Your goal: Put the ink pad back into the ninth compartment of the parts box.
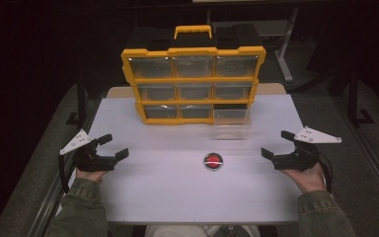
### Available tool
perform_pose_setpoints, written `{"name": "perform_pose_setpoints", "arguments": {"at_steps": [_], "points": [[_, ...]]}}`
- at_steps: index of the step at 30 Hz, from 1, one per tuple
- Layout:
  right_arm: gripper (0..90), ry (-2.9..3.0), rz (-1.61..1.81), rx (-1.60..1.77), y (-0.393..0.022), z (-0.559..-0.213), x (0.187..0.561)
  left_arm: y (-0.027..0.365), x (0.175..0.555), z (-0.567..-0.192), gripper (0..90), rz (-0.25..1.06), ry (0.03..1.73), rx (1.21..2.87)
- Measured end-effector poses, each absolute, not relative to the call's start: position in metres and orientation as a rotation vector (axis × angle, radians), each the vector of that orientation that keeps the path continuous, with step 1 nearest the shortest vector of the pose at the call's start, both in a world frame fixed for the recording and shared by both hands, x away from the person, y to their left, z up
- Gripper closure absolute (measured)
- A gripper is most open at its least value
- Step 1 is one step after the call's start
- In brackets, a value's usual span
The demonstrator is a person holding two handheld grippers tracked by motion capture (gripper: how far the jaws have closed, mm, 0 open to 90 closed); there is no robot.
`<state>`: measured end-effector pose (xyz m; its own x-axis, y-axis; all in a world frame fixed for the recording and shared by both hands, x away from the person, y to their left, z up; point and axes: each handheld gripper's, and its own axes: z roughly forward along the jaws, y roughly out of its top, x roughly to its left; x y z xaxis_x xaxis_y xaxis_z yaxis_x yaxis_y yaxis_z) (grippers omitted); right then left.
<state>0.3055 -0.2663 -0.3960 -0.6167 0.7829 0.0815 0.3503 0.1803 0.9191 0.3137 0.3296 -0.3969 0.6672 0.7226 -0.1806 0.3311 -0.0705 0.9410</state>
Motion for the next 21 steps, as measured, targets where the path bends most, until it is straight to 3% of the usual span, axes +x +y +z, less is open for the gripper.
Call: {"name": "perform_pose_setpoints", "arguments": {"at_steps": [21], "points": [[0.0, 2.106, 1.390, 1.059, -0.2577, -0.3997, 0.3092, 0.3283, 0.3152, -0.4008, 0.0, 0.368, 0.875, 1.669]]}}
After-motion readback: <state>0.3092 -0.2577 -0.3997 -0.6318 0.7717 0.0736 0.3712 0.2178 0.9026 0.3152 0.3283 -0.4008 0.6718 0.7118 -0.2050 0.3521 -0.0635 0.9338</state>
